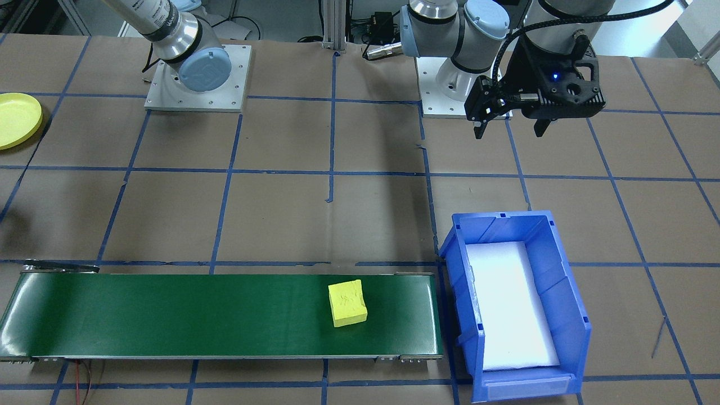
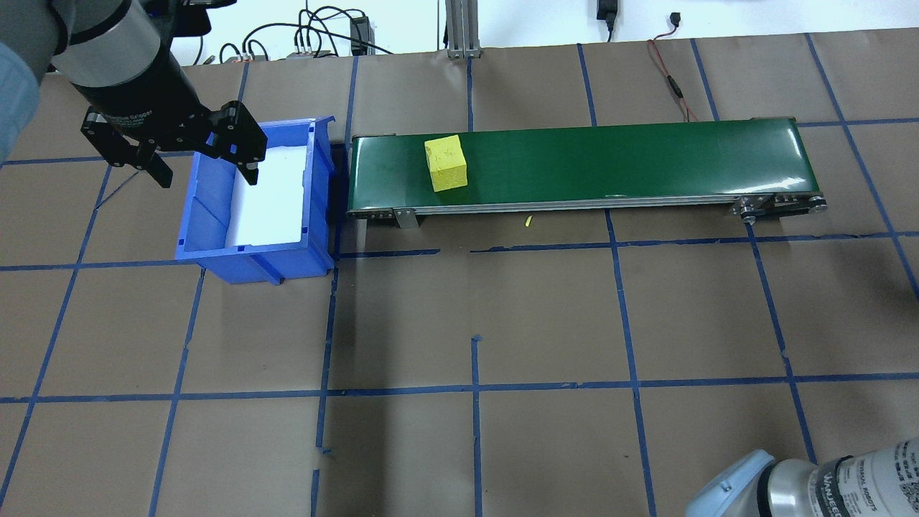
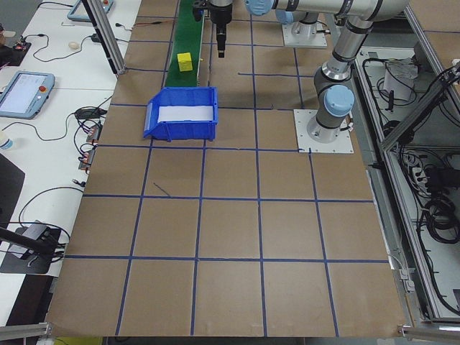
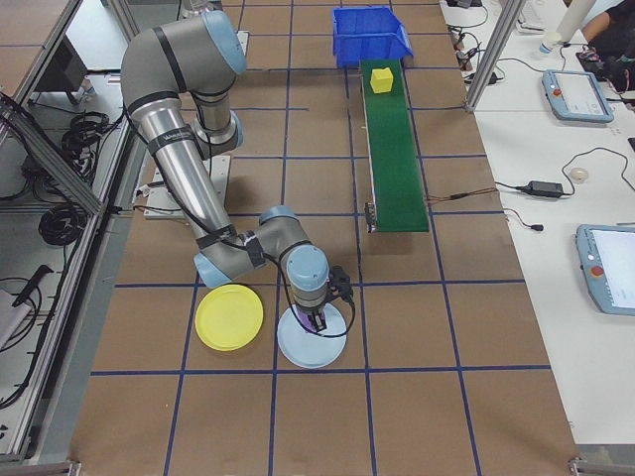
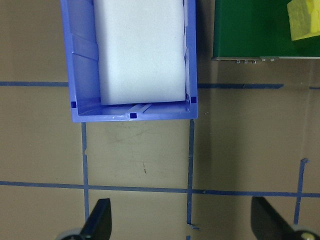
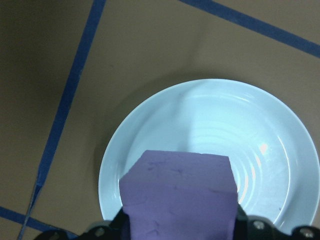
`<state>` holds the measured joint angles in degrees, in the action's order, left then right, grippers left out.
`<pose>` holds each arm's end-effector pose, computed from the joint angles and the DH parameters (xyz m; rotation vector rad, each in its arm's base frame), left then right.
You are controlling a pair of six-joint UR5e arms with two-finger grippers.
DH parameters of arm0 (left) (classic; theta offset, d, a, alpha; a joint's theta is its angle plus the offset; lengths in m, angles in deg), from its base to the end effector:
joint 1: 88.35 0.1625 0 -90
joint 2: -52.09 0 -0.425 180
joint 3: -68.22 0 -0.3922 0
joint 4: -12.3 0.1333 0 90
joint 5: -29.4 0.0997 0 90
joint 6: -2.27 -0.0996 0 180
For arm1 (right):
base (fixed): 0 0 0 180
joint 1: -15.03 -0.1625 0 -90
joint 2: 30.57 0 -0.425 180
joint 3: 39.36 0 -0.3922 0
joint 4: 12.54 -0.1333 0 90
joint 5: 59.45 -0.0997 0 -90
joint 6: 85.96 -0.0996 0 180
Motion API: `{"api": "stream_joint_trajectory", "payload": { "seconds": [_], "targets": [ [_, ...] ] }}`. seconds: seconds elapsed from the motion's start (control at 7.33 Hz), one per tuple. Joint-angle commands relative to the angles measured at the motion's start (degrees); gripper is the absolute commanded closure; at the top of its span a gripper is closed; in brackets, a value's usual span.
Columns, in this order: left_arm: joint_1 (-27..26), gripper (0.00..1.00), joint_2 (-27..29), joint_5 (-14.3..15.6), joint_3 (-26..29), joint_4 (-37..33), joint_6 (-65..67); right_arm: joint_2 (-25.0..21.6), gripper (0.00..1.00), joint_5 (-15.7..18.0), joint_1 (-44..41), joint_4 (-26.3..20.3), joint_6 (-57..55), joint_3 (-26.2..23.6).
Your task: Move block left to right into plate
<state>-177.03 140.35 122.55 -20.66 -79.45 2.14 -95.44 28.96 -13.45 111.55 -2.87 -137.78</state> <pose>-0.1167 -0.4832 0.5094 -0.0329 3.0861 -0.0288 -0.4695 -0.4095 0.2319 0.5879 -3.0852 0.0460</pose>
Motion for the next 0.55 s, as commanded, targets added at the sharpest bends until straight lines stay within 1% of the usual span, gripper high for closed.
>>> {"api": "stream_joint_trajectory", "payload": {
  "seconds": [0.0, 0.14, 0.27, 0.41],
  "targets": [
    [-0.27, 0.0, -0.36, -0.6, -0.58, 1.92, -0.14, 0.88, 0.67, -0.25, 0.87, 0.71, 0.32, -0.01],
    [0.08, 0.0, -0.28, -0.77, -0.76, 1.4, -0.22, 1.06, 0.63, -0.43, 1.22, 0.79, 0.32, 0.16],
    [0.26, 0.0, -0.02, -0.77, -2.24, 2.18, -0.22, 0.97, 0.1, -0.51, 1.23, 0.8, 0.23, 0.6],
    [0.52, 0.0, -0.8, -0.59, -2.52, 2.1, -0.14, 0.89, 0.0, -0.17, 1.23, 0.8, 0.23, 0.69]
  ]
}}
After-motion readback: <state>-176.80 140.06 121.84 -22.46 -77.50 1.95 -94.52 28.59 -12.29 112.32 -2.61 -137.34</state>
